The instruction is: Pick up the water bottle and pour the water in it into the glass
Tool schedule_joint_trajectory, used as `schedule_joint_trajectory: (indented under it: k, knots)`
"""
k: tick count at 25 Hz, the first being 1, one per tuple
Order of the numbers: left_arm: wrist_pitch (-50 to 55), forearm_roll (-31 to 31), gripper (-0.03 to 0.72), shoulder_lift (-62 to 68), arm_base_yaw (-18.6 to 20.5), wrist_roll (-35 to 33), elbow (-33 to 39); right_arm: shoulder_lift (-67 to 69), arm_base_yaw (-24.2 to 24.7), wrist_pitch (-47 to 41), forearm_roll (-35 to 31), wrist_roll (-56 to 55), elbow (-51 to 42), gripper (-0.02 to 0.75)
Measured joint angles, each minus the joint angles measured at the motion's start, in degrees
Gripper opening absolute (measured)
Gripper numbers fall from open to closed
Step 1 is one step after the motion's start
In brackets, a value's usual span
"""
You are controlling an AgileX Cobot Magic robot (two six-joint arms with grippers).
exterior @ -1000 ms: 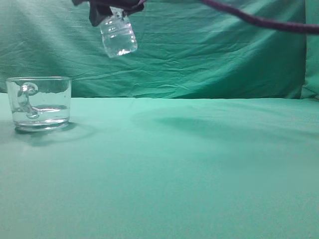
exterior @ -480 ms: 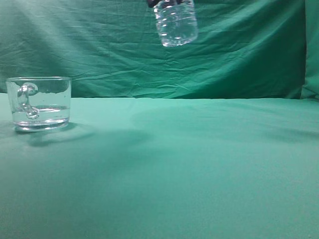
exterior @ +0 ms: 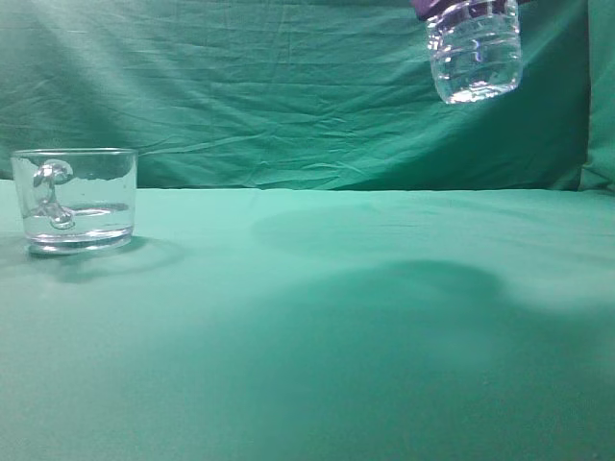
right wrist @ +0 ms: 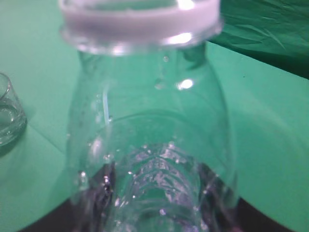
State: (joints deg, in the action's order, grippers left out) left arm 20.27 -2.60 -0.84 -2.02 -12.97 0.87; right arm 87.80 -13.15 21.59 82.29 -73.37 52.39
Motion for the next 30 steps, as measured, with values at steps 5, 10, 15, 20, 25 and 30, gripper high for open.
schedule_joint_trajectory:
  k: [5,10,15,20,25,30]
  knots:
    - [0.0,0.0,0.0,0.0,0.0,0.0,0.0,0.0,0.56,2.45,-9.01,14.54,-4.44,0.328]
    - [0.0,0.0,0.0,0.0,0.0,0.0,0.0,0.0,0.56,3.22,-20.23,27.36,-8.78,0.328]
    - [0.0,0.0,0.0,0.0,0.0,0.0,0.0,1.59,0.9,9.69,-36.42,40.96,-13.43,0.328]
    - [0.0,0.0,0.0,0.0,0.0,0.0,0.0,8.76,0.89,20.54,-45.97,50.49,-15.22,0.328]
    - [0.0,0.0,0.0,0.0,0.0,0.0,0.0,13.75,0.89,23.65,-52.04,57.15,-15.22,0.328]
    - [0.0,0.0,0.0,0.0,0.0,0.0,0.0,15.95,0.89,23.78,-53.14,58.4,-15.22,0.328]
